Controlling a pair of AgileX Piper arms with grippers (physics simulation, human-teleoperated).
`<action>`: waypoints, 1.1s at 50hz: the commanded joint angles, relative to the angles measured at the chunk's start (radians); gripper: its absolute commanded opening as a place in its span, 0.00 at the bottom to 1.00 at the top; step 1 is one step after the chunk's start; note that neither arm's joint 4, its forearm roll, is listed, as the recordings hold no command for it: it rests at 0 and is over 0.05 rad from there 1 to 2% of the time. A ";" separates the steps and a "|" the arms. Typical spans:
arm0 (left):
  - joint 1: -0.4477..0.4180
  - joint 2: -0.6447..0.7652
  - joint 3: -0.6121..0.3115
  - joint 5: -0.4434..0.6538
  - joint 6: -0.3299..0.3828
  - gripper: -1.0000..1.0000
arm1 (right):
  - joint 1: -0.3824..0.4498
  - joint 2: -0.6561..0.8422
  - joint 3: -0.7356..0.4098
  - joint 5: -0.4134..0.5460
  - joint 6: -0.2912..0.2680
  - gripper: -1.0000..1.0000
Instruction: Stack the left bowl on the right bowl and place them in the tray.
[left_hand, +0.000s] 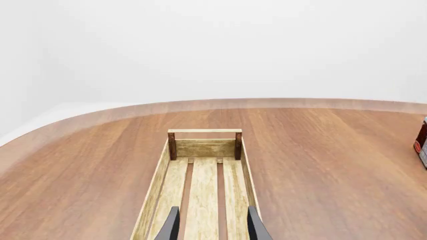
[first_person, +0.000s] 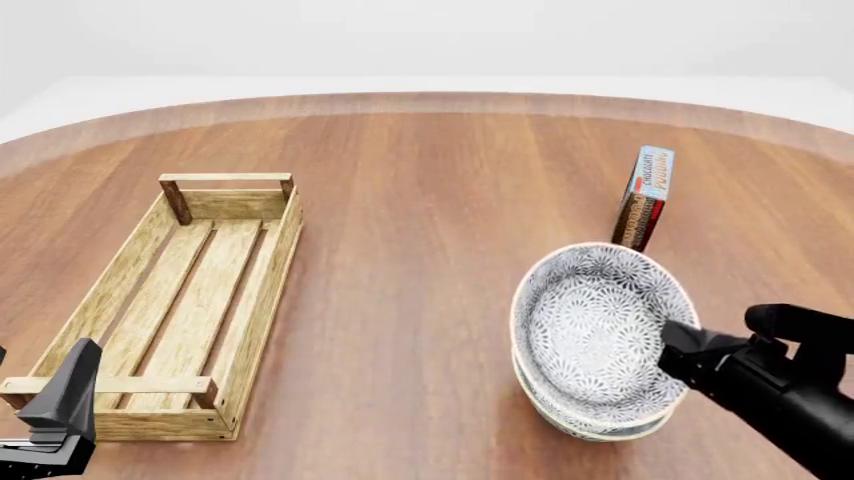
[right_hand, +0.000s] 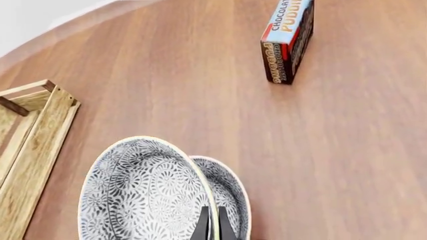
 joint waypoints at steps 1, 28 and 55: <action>0.000 0.000 0.000 0.000 0.000 1.00 | -0.007 0.047 0.029 -0.073 0.015 0.00; 0.000 0.000 0.000 0.000 0.000 1.00 | -0.015 0.028 0.011 -0.038 -0.030 1.00; 0.000 0.000 0.000 0.000 0.000 1.00 | -0.009 -0.052 -0.026 0.057 -0.059 1.00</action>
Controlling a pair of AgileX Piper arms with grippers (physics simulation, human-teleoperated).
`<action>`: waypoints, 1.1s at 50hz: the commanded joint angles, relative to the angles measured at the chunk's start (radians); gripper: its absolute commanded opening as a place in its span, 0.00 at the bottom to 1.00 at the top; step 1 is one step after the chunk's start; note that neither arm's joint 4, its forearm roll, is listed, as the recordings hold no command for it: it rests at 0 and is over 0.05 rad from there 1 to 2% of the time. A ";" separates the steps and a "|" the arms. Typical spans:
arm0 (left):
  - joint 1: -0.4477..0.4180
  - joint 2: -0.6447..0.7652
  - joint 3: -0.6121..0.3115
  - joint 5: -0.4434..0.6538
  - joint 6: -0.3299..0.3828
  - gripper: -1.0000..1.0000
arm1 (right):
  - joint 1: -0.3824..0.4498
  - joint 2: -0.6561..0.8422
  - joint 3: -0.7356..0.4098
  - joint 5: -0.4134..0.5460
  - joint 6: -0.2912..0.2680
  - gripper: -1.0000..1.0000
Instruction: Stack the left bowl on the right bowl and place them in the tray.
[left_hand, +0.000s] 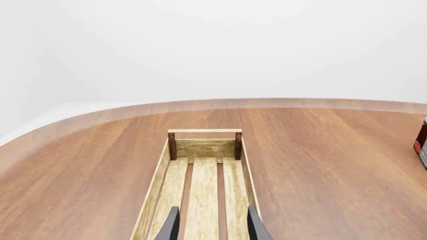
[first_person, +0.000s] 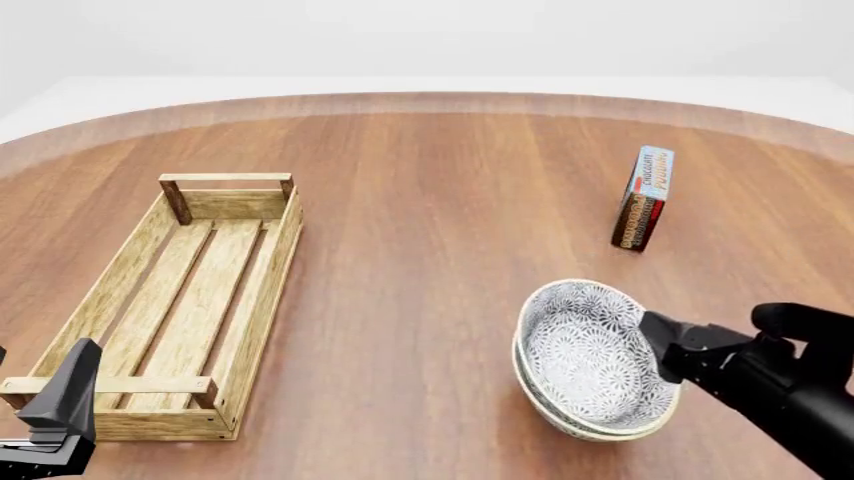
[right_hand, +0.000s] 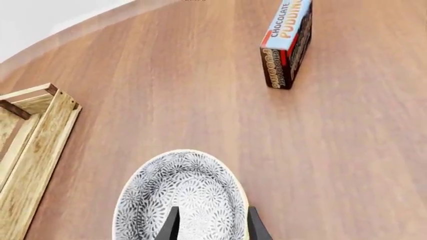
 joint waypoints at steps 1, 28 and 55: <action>0.000 0.000 0.000 0.000 0.000 1.00 | -0.017 -0.017 -0.040 0.067 -0.053 1.00; 0.000 0.000 0.000 0.000 0.000 1.00 | -0.081 0.165 -0.337 0.401 -0.447 1.00; 0.000 0.000 0.000 0.000 0.000 1.00 | 0.004 0.263 -0.211 0.251 -0.403 1.00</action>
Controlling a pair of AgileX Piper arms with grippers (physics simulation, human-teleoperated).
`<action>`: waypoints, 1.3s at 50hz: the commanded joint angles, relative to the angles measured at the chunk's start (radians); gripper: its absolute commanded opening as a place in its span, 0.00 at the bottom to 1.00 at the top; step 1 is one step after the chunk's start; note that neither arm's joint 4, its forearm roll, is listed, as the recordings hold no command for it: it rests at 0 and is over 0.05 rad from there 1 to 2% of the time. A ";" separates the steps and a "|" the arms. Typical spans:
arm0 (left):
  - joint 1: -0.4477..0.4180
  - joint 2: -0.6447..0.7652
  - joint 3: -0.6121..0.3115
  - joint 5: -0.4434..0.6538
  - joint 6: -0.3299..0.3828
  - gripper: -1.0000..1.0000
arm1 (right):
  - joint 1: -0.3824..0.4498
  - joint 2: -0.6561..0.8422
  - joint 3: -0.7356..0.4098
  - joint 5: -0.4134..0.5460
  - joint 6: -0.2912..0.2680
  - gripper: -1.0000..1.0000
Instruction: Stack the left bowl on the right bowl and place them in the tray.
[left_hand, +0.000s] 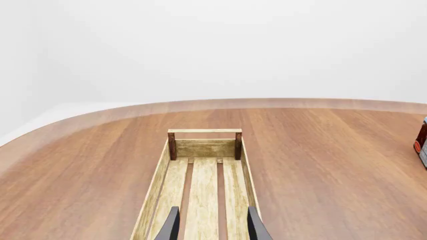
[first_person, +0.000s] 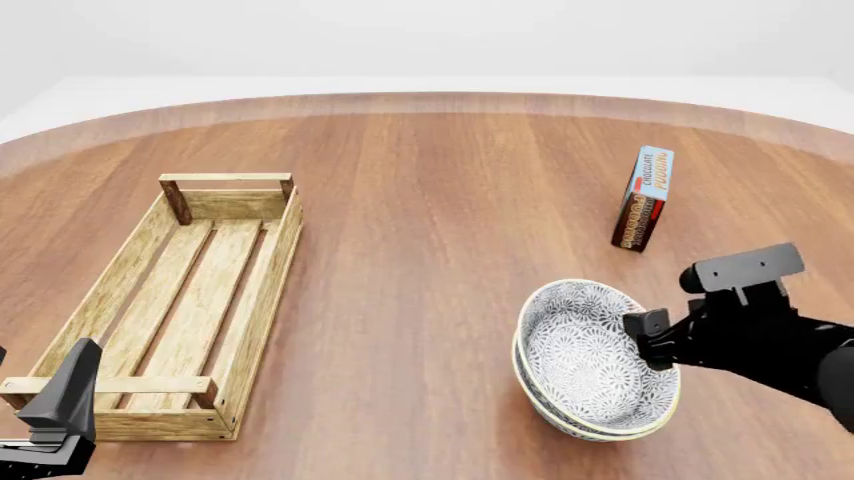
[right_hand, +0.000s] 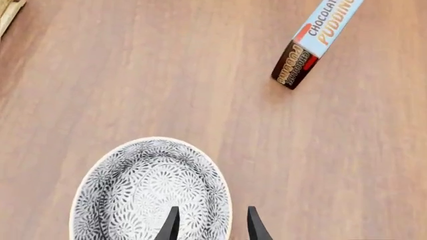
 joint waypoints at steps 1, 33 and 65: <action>0.000 0.000 0.000 0.000 0.000 1.00 | 0.012 0.033 0.042 -0.051 0.012 1.00; 0.000 0.000 0.000 0.000 0.000 1.00 | 0.025 0.137 0.175 -0.263 0.087 1.00; 0.000 0.000 0.000 0.000 0.000 1.00 | 0.020 0.151 0.217 -0.318 0.111 1.00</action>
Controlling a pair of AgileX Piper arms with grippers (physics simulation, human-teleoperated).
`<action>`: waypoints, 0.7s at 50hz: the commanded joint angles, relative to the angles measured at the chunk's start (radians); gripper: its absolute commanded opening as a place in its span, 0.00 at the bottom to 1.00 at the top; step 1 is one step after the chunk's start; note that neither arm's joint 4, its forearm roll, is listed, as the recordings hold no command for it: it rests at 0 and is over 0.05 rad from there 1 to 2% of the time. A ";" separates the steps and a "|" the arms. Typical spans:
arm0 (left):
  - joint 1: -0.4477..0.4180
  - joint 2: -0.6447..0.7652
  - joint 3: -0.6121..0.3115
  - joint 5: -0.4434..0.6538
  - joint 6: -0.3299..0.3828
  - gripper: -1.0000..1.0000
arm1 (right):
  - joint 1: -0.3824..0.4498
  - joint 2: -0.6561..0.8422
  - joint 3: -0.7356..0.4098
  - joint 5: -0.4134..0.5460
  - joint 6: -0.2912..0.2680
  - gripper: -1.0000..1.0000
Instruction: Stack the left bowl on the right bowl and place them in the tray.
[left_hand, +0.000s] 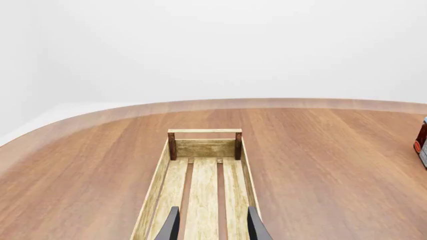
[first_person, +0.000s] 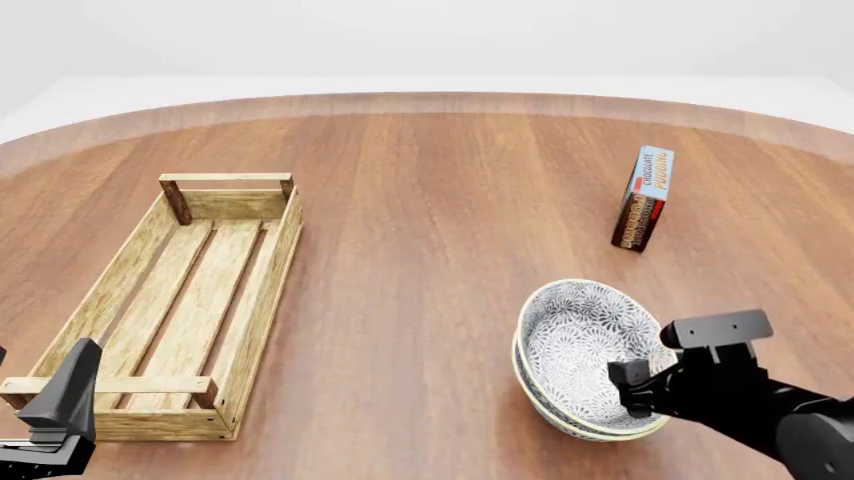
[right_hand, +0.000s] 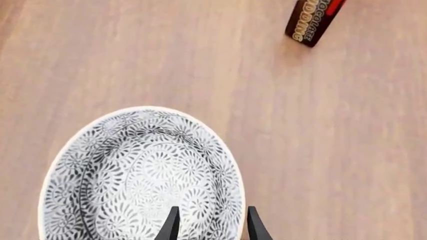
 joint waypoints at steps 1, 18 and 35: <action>0.000 0.000 0.000 0.000 0.000 1.00 | -0.001 0.001 0.012 -0.014 0.007 1.00; 0.000 0.000 0.000 0.000 0.000 1.00 | 0.000 0.029 0.026 -0.054 0.013 0.00; 0.000 0.000 0.000 0.000 0.000 1.00 | -0.033 -0.020 0.010 -0.012 0.000 0.00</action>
